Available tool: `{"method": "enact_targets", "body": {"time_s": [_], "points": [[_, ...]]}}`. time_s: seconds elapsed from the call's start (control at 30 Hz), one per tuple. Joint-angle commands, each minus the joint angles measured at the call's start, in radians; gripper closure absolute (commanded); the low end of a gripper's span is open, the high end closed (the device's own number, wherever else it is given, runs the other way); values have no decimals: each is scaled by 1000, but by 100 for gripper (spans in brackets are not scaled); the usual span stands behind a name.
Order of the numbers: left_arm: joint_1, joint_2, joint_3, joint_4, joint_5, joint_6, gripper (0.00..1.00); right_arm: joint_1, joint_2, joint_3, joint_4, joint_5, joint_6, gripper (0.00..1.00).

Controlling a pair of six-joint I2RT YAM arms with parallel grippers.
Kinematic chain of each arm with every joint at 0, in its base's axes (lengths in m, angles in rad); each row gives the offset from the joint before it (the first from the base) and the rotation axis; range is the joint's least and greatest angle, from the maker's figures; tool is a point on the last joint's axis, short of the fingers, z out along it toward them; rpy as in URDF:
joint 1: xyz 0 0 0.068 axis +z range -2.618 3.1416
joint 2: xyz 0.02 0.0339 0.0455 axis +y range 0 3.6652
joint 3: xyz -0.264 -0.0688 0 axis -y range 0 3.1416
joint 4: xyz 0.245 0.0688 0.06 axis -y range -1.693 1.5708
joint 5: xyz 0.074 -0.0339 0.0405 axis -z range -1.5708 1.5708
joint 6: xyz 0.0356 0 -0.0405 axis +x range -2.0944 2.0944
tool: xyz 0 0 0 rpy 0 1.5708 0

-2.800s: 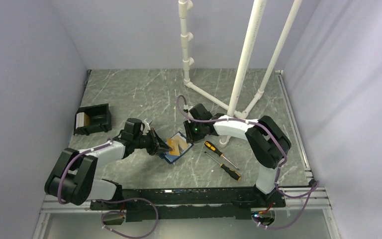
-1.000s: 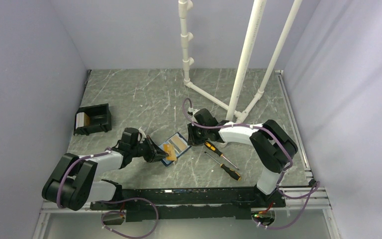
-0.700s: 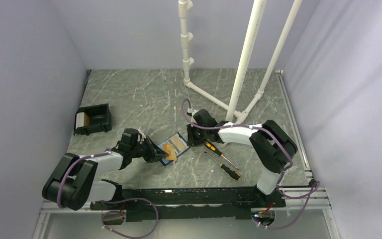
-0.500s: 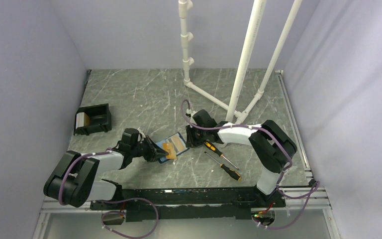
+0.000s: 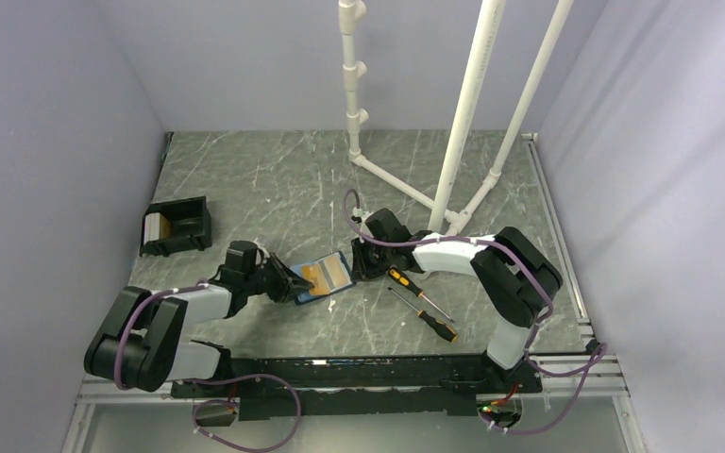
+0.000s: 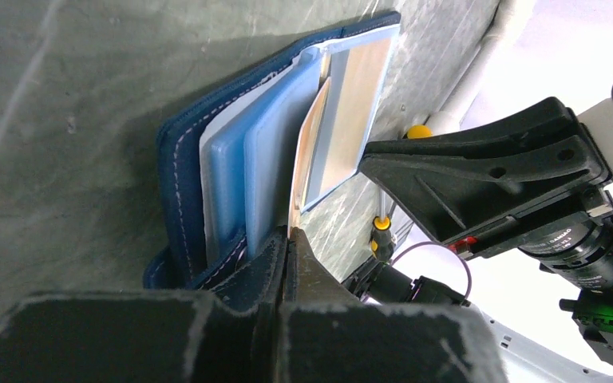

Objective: Put the credit cards into the card holder
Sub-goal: Insert the credit card into the card holder.

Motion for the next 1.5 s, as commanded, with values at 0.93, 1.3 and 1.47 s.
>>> {"method": "enact_targets", "body": {"time_s": [0.93,1.3,1.47], "points": [[93,173,152,-113,281,240,100,13,33,17,-16,9,-17,78],[109,240,197,-115,299,260,100,19,37,22,-15,12,-18,78],[109,255,176,-27,262,220,100,23,45,29,-18,9,-20,78]]}}
